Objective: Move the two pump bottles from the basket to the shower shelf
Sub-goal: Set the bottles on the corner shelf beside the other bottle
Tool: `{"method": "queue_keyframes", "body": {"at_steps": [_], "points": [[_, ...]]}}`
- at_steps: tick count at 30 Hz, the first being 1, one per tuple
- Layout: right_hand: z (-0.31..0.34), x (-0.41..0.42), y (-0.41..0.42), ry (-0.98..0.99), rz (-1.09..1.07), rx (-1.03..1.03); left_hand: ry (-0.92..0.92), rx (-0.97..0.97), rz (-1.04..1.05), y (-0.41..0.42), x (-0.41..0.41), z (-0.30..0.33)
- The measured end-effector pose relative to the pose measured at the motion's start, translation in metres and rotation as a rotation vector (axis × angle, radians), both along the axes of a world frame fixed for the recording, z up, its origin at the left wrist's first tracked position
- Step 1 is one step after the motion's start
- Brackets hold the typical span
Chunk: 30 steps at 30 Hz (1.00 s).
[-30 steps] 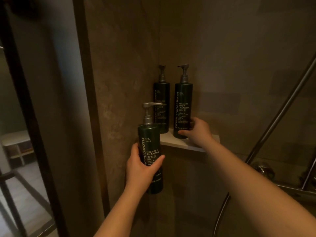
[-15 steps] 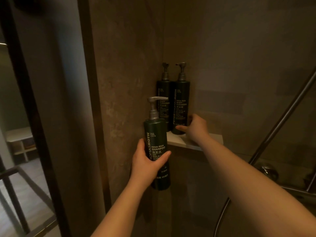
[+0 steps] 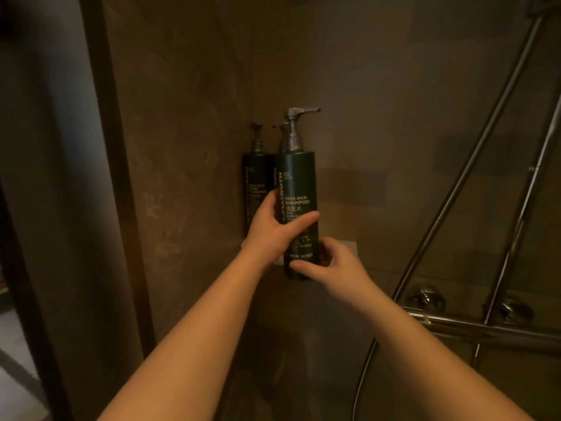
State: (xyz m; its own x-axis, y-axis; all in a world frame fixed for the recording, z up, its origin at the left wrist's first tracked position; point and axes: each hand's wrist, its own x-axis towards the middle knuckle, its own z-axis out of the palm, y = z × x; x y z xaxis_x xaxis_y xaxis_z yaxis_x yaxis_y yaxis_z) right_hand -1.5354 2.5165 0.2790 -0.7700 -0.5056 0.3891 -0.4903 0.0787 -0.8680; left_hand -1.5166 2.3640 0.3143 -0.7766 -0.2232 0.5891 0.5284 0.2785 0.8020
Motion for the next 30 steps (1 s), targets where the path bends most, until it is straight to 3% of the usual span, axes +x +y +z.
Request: {"method": "queue_keyframes", "body": {"at_steps": [3,10,16,24,30], "points": [[0.008,-0.015,0.006,-0.001,-0.073,-0.072,-0.041,-0.059,-0.002,0.001,-0.005,-0.004],[0.018,-0.065,0.009,-0.057,-0.242,0.09,-0.181,-0.347,0.42,-0.018,0.015,-0.073],[0.019,-0.082,-0.002,-0.059,-0.264,0.171,-0.207,-0.817,0.591,-0.018,0.011,-0.1],[0.014,-0.09,-0.009,0.026,-0.315,0.258,-0.176,-0.874,0.645,-0.02,0.007,-0.104],[0.01,-0.093,-0.015,0.055,-0.371,0.169,-0.171,-0.871,0.647,-0.019,0.007,-0.104]]}}
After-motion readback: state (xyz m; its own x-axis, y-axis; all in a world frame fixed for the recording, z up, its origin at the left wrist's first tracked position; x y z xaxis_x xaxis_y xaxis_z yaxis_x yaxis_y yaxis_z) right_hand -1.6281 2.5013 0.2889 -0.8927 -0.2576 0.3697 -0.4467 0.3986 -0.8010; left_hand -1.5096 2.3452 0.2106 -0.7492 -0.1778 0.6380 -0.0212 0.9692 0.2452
